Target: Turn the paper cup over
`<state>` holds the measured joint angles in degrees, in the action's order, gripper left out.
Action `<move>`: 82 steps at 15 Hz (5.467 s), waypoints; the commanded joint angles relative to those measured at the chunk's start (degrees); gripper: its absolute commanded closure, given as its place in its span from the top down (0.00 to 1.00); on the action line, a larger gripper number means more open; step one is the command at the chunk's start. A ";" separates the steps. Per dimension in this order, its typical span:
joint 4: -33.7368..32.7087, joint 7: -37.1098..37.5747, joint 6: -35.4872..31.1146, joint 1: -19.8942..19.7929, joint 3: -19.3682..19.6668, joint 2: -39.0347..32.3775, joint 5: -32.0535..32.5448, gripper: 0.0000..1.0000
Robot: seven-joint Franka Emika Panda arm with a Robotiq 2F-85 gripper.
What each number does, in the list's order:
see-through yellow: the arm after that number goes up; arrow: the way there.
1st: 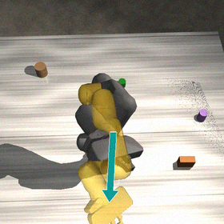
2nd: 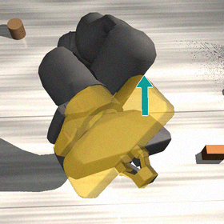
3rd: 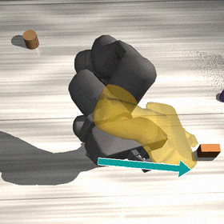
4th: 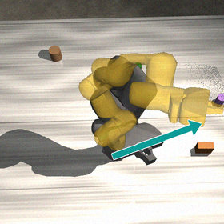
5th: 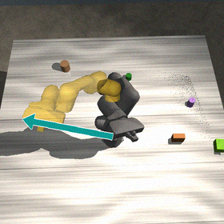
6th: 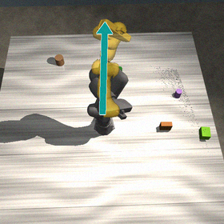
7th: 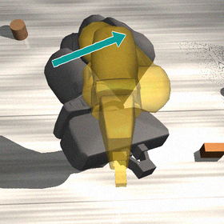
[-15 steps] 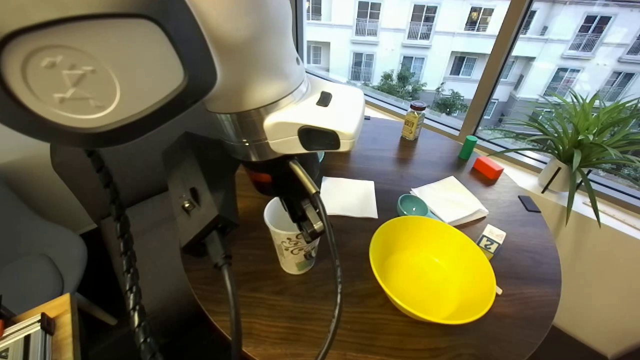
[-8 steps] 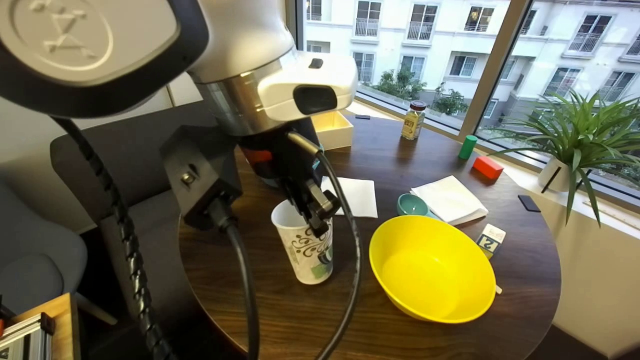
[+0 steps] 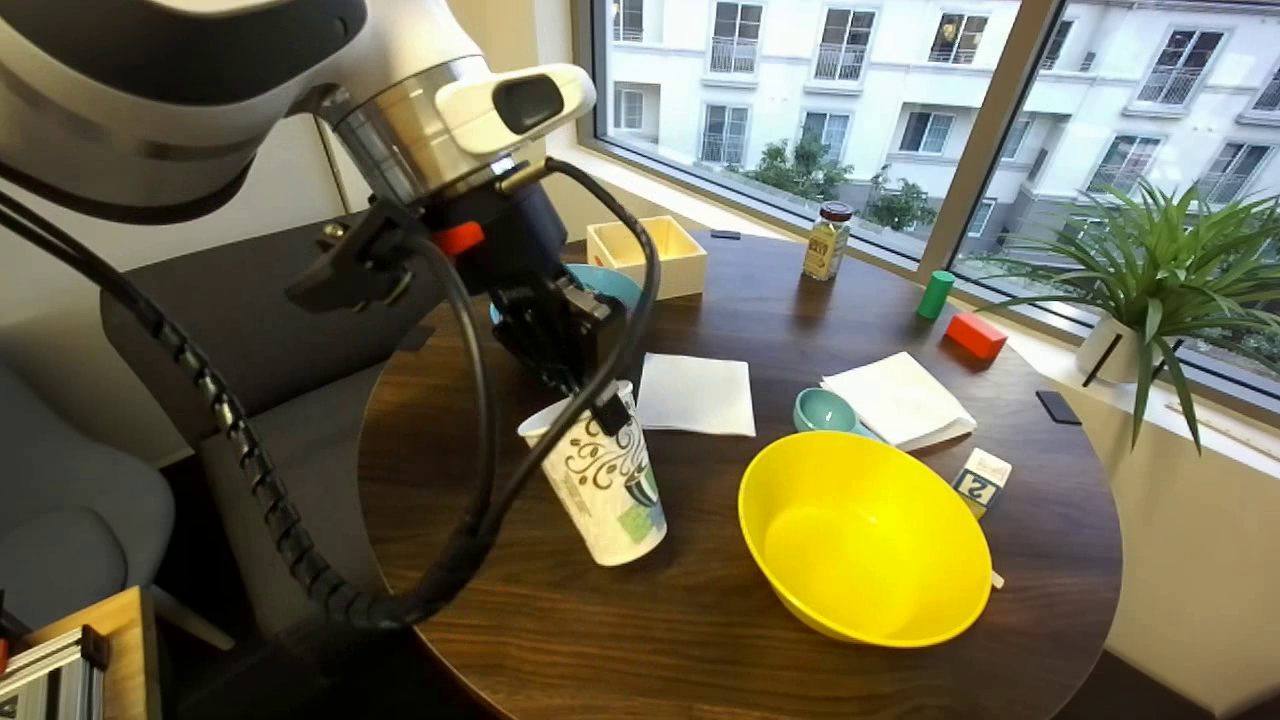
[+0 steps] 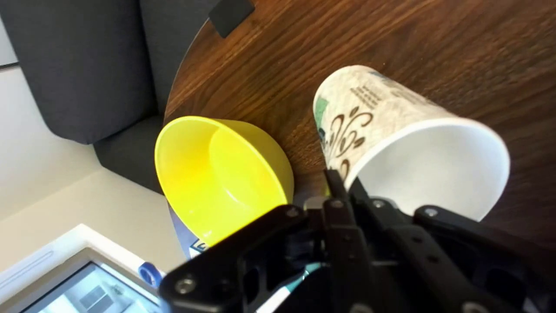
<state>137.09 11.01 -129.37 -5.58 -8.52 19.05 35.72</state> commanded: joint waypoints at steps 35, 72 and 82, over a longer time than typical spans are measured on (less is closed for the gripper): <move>-4.29 7.88 -2.17 5.16 6.62 -7.15 -17.47 1.00; -5.44 43.66 3.93 -3.70 11.66 -8.62 -40.14 1.00; -6.06 48.78 3.80 -3.52 12.86 -12.10 -41.63 1.00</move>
<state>131.98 57.72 -126.50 -9.45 3.93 8.46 -3.95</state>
